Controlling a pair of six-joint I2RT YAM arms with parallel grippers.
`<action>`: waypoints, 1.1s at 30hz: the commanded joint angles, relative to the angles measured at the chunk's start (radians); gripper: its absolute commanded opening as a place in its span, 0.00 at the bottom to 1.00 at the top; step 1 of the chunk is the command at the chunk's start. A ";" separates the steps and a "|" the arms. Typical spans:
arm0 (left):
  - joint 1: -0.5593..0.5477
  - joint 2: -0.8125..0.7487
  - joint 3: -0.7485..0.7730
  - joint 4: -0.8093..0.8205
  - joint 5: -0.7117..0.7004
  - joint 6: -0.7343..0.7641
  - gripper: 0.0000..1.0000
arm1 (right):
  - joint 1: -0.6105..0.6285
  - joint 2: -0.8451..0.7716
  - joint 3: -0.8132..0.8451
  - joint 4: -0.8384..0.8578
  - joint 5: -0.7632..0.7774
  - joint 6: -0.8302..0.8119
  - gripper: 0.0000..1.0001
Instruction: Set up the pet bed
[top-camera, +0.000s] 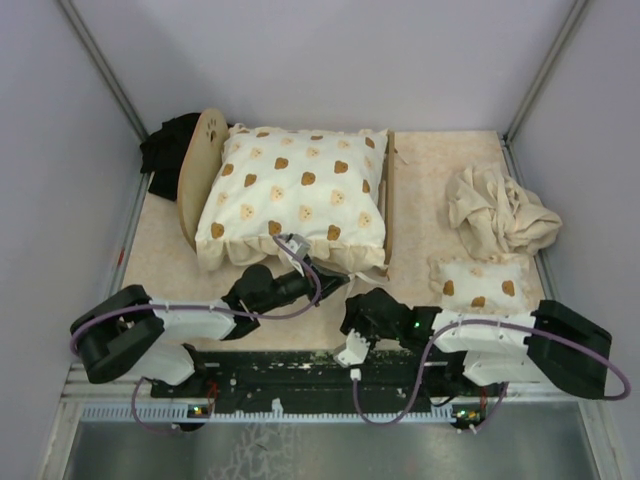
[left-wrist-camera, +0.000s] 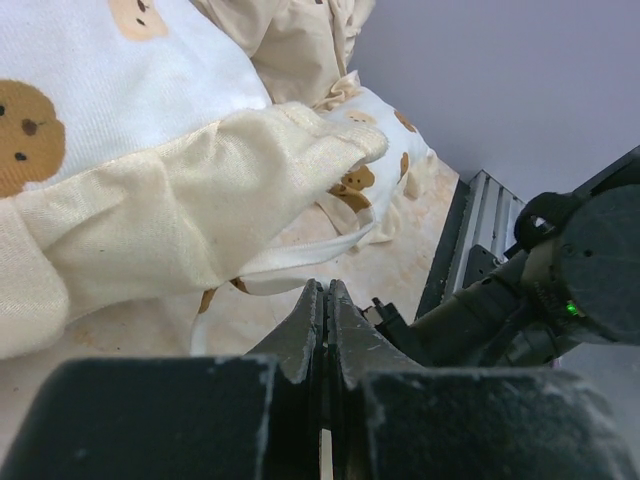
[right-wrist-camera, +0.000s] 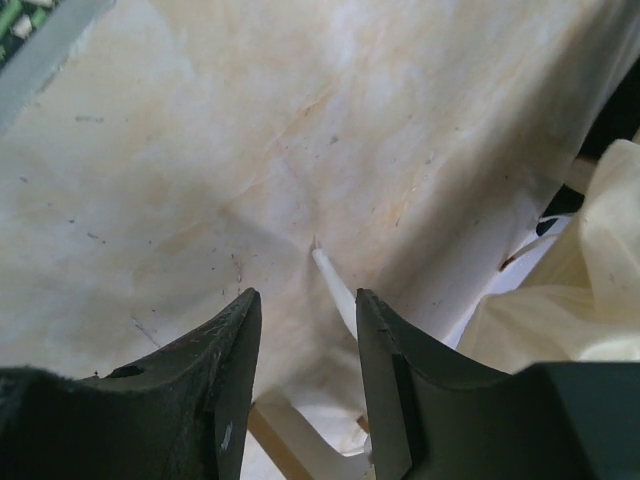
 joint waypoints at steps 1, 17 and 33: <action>0.005 -0.024 0.021 0.021 0.018 -0.013 0.00 | -0.024 0.086 0.056 0.098 0.075 -0.173 0.44; 0.005 -0.039 0.020 0.012 0.021 -0.008 0.00 | -0.094 0.143 0.055 0.189 0.011 -0.338 0.45; 0.005 -0.011 0.024 0.048 0.055 -0.037 0.00 | -0.091 0.321 0.101 0.318 0.218 -0.433 0.47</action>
